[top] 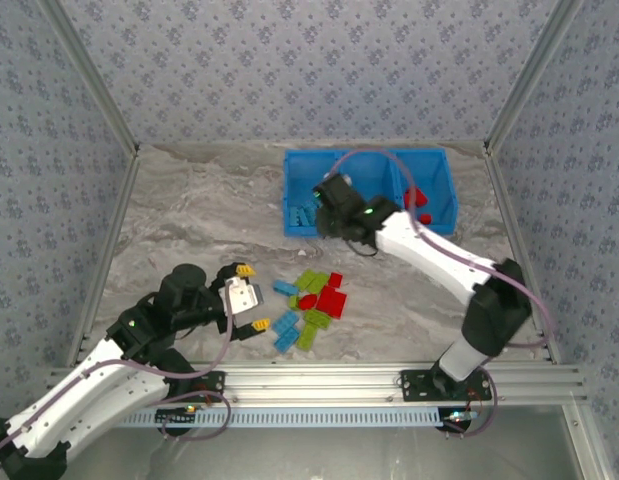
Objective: Sort the legos into containers by color
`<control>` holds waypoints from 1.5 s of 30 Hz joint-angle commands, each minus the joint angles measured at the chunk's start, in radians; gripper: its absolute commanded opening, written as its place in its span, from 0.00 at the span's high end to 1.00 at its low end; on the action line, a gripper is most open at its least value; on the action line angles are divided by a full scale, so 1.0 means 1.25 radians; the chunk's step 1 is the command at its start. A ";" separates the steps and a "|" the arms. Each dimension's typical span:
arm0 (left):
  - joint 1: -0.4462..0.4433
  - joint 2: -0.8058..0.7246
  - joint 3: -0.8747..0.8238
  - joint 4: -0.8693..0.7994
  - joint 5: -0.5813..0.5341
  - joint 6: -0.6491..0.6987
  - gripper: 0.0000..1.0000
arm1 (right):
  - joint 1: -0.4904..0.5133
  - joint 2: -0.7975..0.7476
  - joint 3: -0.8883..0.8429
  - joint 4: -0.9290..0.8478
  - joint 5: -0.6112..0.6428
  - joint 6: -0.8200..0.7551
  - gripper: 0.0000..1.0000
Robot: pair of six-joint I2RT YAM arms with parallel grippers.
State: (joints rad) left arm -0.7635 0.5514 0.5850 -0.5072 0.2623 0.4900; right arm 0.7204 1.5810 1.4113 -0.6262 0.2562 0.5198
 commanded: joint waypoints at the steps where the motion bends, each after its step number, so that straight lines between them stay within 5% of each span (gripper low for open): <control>1: 0.008 -0.002 -0.003 0.030 0.017 0.017 0.01 | -0.097 0.014 -0.009 0.016 0.068 -0.044 0.74; 7: 0.011 -0.001 -0.013 0.037 0.014 0.012 0.01 | -0.235 0.184 0.099 0.006 -0.046 -0.069 0.71; 11: 0.017 0.004 -0.012 0.046 -0.010 -0.021 0.01 | -0.258 0.263 0.184 -0.042 -0.049 -0.078 0.54; 18: 0.025 0.072 0.033 0.087 -0.108 -0.205 0.01 | -0.263 0.167 0.211 -0.086 -0.066 -0.084 0.46; 22: 0.026 0.153 0.105 0.073 -0.235 -0.480 0.01 | -0.251 0.012 0.151 -0.109 -0.128 -0.089 0.42; 27: 0.026 0.247 0.169 -0.072 -0.433 -1.016 0.04 | -0.187 -0.256 -0.015 -0.104 -0.228 -0.109 0.30; 29: 0.026 0.273 0.166 -0.097 -0.419 -1.212 0.09 | -0.143 -0.339 -0.079 -0.106 -0.251 -0.113 0.27; 38: -0.016 0.457 0.095 0.153 -0.216 -1.612 0.11 | 0.005 -0.485 -0.374 -0.125 -0.275 -0.012 0.16; 45: -0.050 0.655 0.145 0.205 -0.196 -1.685 0.11 | -0.010 -0.488 -0.402 -0.100 -0.282 0.001 0.12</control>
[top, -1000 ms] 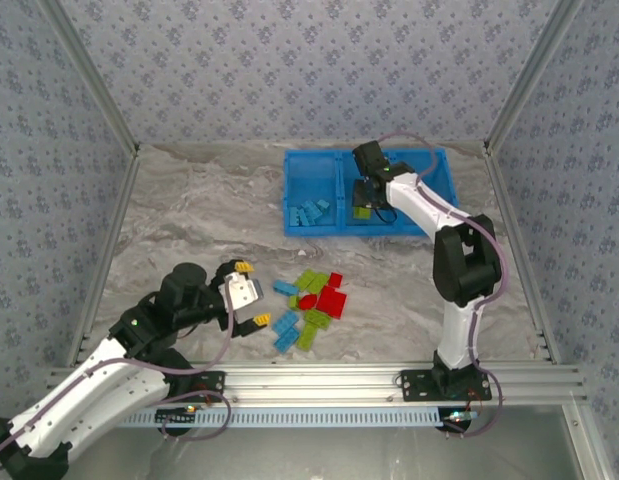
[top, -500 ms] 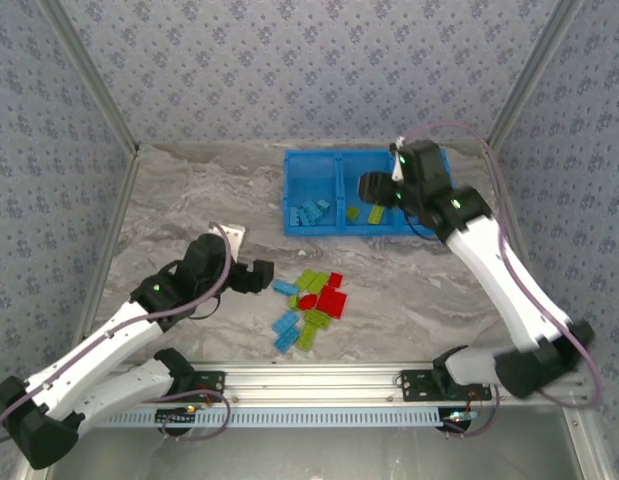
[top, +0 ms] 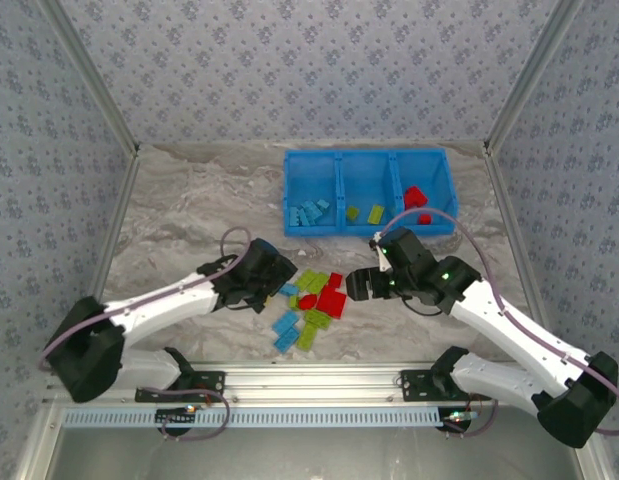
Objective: Sort the legos into containers by color
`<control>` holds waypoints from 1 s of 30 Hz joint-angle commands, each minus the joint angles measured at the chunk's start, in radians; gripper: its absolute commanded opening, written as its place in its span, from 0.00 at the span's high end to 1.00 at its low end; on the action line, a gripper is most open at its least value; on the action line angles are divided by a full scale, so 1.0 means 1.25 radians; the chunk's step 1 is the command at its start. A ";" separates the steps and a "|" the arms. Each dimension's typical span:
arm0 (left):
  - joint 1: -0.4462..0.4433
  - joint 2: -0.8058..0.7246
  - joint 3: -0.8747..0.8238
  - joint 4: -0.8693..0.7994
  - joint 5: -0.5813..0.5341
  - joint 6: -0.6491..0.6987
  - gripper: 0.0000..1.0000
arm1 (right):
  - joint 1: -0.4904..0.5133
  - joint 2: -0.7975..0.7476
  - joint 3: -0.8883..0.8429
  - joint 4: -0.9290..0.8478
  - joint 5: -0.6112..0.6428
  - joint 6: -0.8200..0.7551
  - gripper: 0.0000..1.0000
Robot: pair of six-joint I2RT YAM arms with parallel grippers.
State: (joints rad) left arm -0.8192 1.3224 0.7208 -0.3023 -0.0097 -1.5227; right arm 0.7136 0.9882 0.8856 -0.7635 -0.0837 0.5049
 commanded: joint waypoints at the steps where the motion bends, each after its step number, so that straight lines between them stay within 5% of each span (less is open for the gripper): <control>1: -0.007 0.058 0.036 0.051 0.016 -0.074 0.12 | -0.009 -0.015 0.025 0.005 -0.005 0.008 0.11; 9: -0.006 0.127 0.025 0.071 -0.034 -0.100 0.42 | -0.020 -0.029 0.029 -0.025 -0.019 0.005 0.10; 20: 0.006 0.154 0.023 0.051 -0.016 -0.078 0.73 | 0.009 -0.038 0.007 0.043 -0.163 0.006 0.10; 25: -0.014 0.080 0.126 -0.060 -0.084 0.034 0.84 | 0.036 -0.035 0.021 0.075 -0.217 0.008 0.10; 30: -0.059 0.109 0.360 -0.155 -0.226 0.273 0.88 | 0.041 -0.093 0.021 0.115 -0.112 0.046 0.09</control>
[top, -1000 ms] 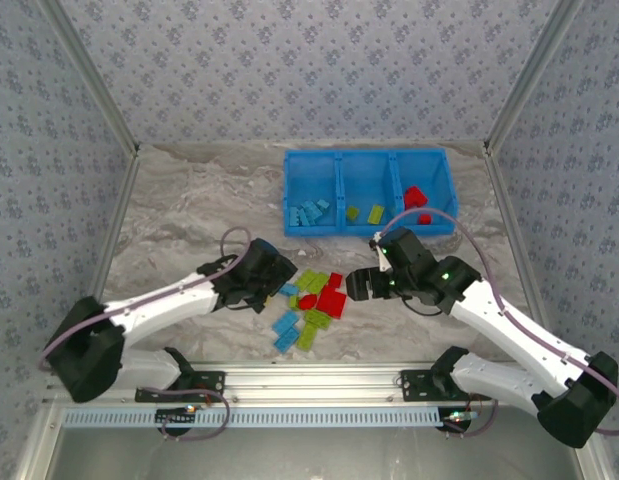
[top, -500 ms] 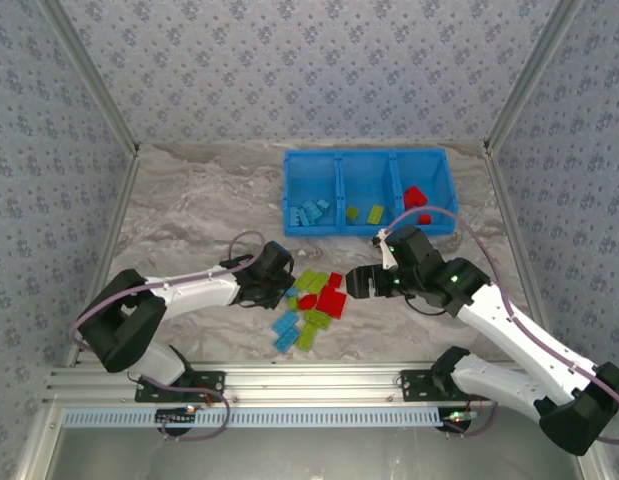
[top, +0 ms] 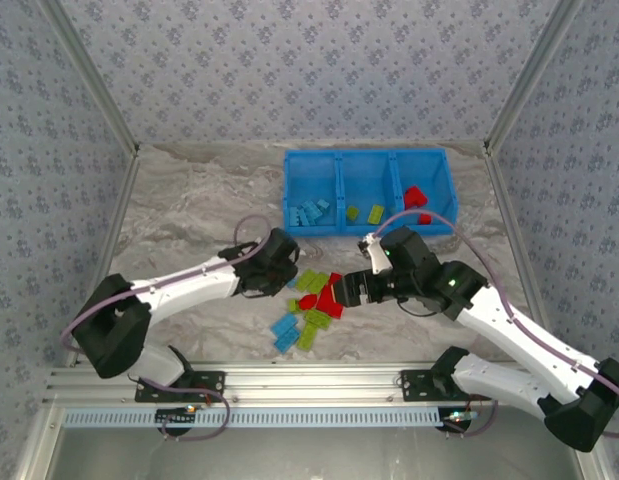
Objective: Sort the legos into containers by color
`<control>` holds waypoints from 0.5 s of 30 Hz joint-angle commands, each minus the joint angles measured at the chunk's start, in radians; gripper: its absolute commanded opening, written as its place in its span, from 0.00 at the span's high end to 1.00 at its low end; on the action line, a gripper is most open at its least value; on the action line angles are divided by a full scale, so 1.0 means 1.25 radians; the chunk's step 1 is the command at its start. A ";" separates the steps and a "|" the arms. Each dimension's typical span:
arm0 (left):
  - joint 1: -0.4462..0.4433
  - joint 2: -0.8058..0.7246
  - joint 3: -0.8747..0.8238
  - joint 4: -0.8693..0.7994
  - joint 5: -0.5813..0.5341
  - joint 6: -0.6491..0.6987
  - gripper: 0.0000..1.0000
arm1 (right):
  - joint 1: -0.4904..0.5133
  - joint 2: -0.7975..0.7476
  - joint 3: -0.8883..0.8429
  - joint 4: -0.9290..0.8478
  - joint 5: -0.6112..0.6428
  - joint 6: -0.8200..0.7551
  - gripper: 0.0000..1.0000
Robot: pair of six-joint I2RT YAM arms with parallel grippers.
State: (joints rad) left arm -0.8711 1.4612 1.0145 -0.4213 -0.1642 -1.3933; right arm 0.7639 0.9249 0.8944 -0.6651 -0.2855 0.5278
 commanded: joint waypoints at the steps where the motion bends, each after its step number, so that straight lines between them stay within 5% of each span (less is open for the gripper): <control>1: -0.017 0.029 0.179 -0.080 -0.123 0.217 0.89 | -0.002 -0.058 0.010 0.041 0.079 0.037 0.09; 6: 0.007 0.189 0.344 -0.085 -0.275 0.384 0.91 | -0.010 -0.101 -0.005 0.025 0.112 0.075 0.08; 12: 0.090 0.389 0.515 -0.040 -0.232 0.483 0.89 | -0.009 -0.132 -0.015 -0.044 0.132 0.130 0.09; 15: 0.107 0.433 0.560 0.019 -0.230 0.548 0.77 | -0.004 -0.152 -0.029 -0.050 0.142 0.150 0.10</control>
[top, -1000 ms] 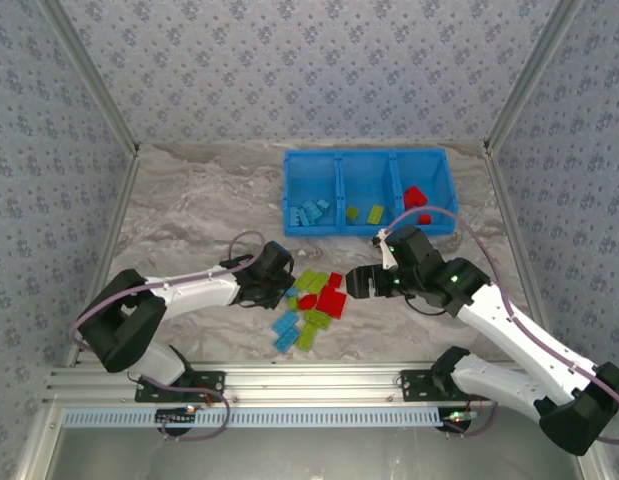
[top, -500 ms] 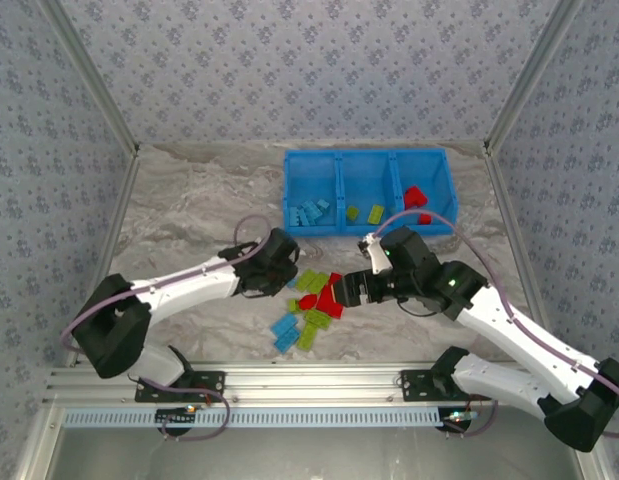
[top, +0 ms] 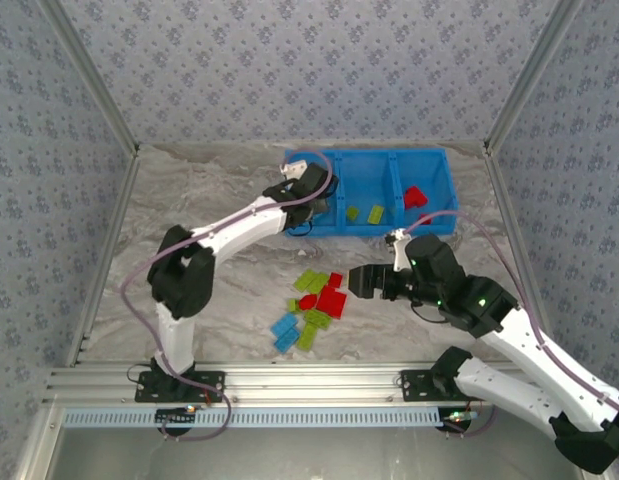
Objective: Sort the legos into containers by color
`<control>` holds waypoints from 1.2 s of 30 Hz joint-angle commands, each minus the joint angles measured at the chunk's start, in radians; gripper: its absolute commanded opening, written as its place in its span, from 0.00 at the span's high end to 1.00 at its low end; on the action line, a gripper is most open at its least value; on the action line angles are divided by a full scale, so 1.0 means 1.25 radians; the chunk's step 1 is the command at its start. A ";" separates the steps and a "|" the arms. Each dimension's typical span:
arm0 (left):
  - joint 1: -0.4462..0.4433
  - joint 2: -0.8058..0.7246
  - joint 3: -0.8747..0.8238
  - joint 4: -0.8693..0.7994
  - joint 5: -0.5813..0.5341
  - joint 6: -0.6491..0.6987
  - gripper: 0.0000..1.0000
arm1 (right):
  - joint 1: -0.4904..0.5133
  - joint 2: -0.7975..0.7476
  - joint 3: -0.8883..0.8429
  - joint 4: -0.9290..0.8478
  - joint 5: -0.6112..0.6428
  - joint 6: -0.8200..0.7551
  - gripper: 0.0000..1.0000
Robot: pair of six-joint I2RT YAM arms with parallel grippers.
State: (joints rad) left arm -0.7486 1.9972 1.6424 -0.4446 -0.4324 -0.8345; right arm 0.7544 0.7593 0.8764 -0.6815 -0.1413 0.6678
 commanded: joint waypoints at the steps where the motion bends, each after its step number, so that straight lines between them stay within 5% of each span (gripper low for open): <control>1: 0.015 0.010 0.065 0.060 -0.019 0.121 0.75 | 0.006 -0.023 -0.020 -0.034 0.025 0.043 0.10; 9: 0.034 0.012 0.137 0.061 -0.015 0.222 0.52 | 0.017 -0.004 -0.025 -0.013 0.024 0.053 0.10; 13: 0.034 -0.087 0.081 0.065 0.040 0.254 0.40 | 0.019 0.004 -0.031 0.001 0.027 0.053 0.10; 17: 0.019 -0.238 -0.014 0.061 0.110 0.326 0.39 | 0.023 0.028 -0.031 0.016 0.018 0.057 0.10; 26: -0.042 -0.723 -0.428 0.058 0.411 0.846 0.32 | 0.108 0.237 0.012 -0.011 0.190 0.165 0.18; 31: -0.061 -0.911 -0.701 0.065 0.597 1.263 0.13 | 0.096 0.402 0.004 0.091 0.232 0.266 0.18; 36: -0.069 -0.908 -0.779 0.108 0.585 1.309 0.07 | 0.032 0.508 -0.008 0.204 0.192 0.274 0.19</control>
State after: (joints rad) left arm -0.8276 0.8543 0.6601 -0.3428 0.2325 0.6331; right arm 0.8284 1.3617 0.8722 -0.5323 0.0906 0.9596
